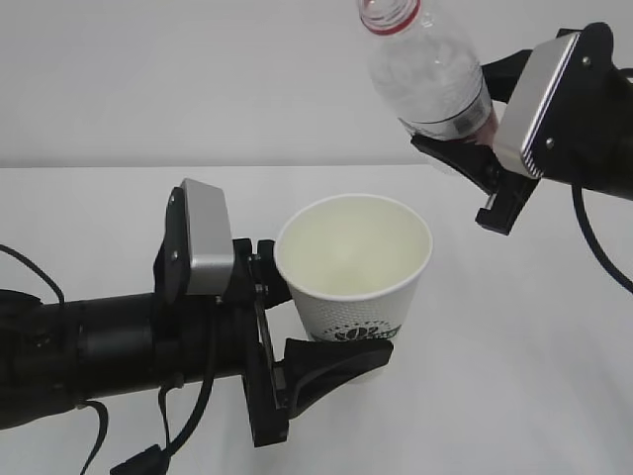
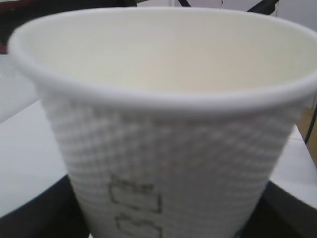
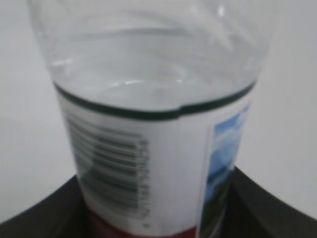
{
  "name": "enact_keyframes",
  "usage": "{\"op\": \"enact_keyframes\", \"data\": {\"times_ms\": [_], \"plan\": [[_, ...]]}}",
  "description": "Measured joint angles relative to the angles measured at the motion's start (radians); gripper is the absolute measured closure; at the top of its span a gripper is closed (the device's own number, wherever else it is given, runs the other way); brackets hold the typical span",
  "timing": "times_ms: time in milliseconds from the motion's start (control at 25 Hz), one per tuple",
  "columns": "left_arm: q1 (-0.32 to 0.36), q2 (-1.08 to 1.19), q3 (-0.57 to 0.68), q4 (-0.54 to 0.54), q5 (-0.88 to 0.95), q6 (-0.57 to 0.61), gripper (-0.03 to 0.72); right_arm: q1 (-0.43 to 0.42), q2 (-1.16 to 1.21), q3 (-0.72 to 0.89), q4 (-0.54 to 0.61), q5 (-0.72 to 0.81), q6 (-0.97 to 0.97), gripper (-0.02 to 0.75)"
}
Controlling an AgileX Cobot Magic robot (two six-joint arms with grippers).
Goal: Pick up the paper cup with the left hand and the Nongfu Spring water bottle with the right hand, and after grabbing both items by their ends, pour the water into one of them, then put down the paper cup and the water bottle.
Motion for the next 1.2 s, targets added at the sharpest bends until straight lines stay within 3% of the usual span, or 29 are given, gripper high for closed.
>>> {"op": "enact_keyframes", "data": {"times_ms": [440, 1200], "plan": [[0.0, 0.0, 0.0, -0.128, 0.0, 0.002, 0.124, 0.0, 0.0, 0.0, 0.005, 0.05, -0.115, 0.289], [0.033, 0.0, 0.0, -0.096, 0.0, 0.005, 0.124, 0.0, 0.0, 0.0, 0.089, 0.063, -0.272, 0.289]]}}
